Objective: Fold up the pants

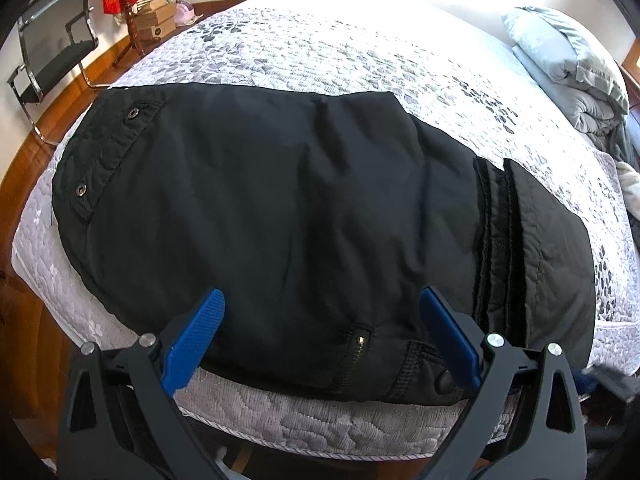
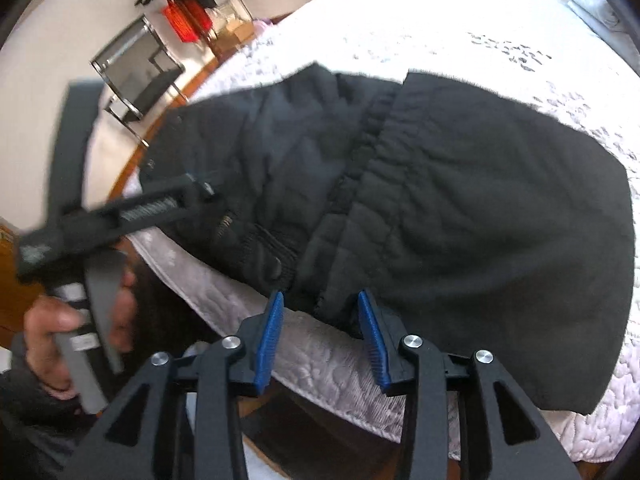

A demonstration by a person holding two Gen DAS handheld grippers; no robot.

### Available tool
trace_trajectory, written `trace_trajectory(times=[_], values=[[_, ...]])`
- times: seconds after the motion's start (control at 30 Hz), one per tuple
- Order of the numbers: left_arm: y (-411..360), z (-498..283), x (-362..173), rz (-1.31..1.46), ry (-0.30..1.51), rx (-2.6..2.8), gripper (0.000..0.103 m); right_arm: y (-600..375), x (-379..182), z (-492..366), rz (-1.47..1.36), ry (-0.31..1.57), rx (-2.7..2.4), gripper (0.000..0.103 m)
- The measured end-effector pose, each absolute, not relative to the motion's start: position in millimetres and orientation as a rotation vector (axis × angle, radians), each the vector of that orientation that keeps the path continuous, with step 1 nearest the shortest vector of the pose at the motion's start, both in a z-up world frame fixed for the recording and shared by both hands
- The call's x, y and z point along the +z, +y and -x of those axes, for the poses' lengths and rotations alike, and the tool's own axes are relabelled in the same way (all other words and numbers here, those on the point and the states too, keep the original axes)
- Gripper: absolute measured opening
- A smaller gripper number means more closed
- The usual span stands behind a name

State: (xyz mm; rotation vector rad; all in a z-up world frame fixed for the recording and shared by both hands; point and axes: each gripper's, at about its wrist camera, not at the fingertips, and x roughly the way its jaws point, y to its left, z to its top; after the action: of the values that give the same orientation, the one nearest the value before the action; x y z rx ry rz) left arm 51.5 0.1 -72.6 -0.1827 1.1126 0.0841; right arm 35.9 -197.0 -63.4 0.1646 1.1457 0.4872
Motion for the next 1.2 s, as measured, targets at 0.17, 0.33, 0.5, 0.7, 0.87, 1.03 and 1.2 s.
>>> trace_trajectory(times=[0.17,0.33,0.5,0.7,0.87,1.03,1.2], values=[[-3.3,-49.1,-70.3,0.136,1.104,0.082,0.098,-238.2,-49.4,-47.3,-0.100,1.102,0.194,0.040],[-3.5,-47.4,-70.7,0.101,1.112,0.079,0.098,-248.2,-70.4,-52.3,-0.106,1.142,0.124,0.040],[-1.1,-47.2,-71.0,0.092,1.117,0.086,0.098,-224.2,-94.1,-51.3,0.003,1.153,0.103,0.041],[-2.5,-48.2,-70.6,0.085,1.122,0.084,0.097,-227.1,-93.5,-52.8,-0.051,1.160,0.116,0.041],[-6.3,-47.3,-69.3,0.071,1.121,0.078,0.098,-217.8,-80.2,-45.5,-0.130,1.146,0.209,0.041],[-5.9,-46.3,-67.5,0.064,1.119,0.081,0.098,-204.2,-92.7,-42.7,-0.075,1.166,0.205,0.041],[-0.9,-47.1,-68.2,0.090,1.124,0.085,0.098,-203.1,-95.2,-42.4,-0.051,1.170,0.202,0.041]])
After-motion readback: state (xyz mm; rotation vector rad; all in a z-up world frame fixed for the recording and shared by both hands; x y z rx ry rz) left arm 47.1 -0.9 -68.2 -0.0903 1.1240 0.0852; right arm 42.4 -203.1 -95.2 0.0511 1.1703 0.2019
